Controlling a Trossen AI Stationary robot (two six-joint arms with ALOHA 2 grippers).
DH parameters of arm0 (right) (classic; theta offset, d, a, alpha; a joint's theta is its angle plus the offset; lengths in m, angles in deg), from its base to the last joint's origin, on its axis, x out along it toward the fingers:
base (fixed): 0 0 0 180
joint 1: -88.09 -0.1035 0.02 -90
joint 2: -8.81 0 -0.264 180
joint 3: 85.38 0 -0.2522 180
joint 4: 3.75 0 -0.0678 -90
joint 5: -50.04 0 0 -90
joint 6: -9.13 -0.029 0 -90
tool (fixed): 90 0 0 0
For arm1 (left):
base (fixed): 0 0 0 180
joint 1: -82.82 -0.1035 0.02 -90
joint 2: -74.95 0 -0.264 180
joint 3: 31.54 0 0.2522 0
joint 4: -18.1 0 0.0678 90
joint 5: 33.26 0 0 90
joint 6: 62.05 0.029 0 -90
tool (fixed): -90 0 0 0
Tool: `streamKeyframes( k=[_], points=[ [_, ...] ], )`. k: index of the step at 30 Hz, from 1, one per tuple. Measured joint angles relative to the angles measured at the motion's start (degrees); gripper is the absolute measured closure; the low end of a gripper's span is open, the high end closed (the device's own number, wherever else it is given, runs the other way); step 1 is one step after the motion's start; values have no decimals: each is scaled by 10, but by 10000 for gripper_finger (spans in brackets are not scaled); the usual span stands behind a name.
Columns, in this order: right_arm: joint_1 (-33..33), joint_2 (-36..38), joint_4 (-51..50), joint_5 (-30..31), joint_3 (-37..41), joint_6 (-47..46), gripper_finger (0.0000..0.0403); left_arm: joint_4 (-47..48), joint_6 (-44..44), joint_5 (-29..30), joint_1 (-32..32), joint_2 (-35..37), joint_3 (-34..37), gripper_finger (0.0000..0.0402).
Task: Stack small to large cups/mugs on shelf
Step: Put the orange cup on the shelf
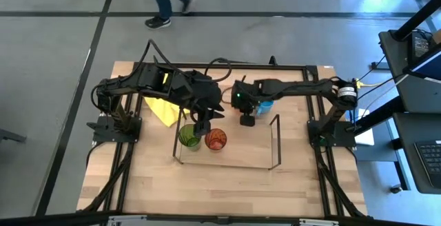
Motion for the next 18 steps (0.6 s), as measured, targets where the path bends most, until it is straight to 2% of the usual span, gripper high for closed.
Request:
streamKeyframes(
  k=[5,10,18],
  points=[
    [-38,34,0,66,0,7,390,-1,0,29,8,0,0,310],
    [-69,64,-27,60,0,-20,395,-2,-2,41,9,0,16,310],
    [-161,106,-54,71,0,-76,393,-5,-22,41,8,0,65,310]
  ],
)
